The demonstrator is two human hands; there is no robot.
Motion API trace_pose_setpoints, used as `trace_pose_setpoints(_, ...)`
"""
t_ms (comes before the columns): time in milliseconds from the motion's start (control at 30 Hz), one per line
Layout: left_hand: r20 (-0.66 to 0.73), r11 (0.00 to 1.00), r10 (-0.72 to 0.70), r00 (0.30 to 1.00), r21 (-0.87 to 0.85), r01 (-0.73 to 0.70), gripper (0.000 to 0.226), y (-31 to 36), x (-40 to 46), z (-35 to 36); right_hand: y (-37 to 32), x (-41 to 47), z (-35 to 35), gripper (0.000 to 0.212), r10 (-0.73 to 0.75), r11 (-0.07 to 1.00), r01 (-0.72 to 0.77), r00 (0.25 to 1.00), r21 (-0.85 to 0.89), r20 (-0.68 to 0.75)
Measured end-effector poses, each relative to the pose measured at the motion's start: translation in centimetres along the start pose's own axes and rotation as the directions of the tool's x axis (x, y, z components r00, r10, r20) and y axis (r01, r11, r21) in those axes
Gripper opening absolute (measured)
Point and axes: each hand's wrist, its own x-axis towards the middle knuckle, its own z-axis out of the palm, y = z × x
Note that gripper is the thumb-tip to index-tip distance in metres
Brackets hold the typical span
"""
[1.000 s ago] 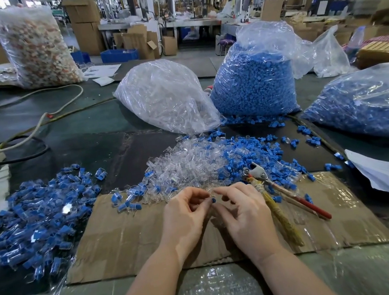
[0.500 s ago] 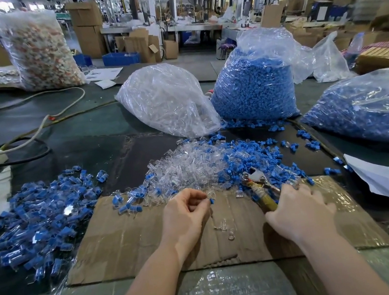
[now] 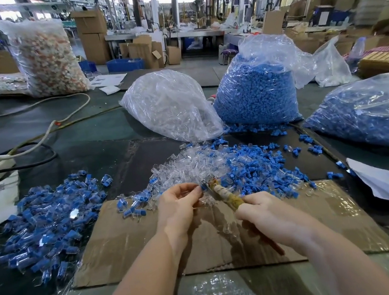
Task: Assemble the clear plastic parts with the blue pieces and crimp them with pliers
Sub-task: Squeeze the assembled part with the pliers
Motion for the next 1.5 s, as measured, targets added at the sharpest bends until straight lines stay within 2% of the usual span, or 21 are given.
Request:
trace_pose_setpoints(233,-0.05,0.998,-0.012,0.999,0.058,0.015,0.006,0.7,0.3,-0.4,-0.4,-0.1,-0.1,0.017,-0.017,0.99,0.001,0.994,0.139,0.112)
trace_pose_setpoints(467,-0.091,0.995,0.026,0.995,0.098,-0.017,0.007,1.1,0.2,-0.3,-0.7,-0.2,0.0,0.009,-0.042,0.997,0.031,0.987,0.071,0.155)
trace_pose_setpoints(667,-0.089,0.997,0.013,0.996,0.073,-0.007,0.009,1.2,0.4,-0.4,-0.7,-0.1,-0.3,0.013,-0.067,0.986,0.036,0.981,0.165,0.184)
trace_pose_setpoints(867,-0.096,0.996,0.023,0.995,0.093,-0.014,0.007,1.5,0.2,-0.4,-0.9,-0.1,-0.4,0.016,-0.086,0.982,0.054,0.982,0.183,0.171)
trace_pose_setpoints(1000,-0.099,0.992,0.037,0.994,0.127,-0.025,0.007,1.6,0.0,-0.2,-0.8,-0.1,-0.5,0.015,-0.068,0.988,0.041,0.98,0.147,0.185)
trace_pose_setpoints(1167,-0.102,0.996,0.005,0.995,0.089,0.004,0.008,1.6,0.0,0.0,-1.0,-0.2,-0.6,0.01,-0.089,0.992,0.071,0.978,0.101,0.188)
trace_pose_setpoints(1500,-0.094,0.997,0.012,0.996,0.077,-0.005,0.009,1.5,-0.6,0.5,-1.3,-0.3,-0.2,0.029,-0.093,0.984,0.106,0.991,-0.143,0.094)
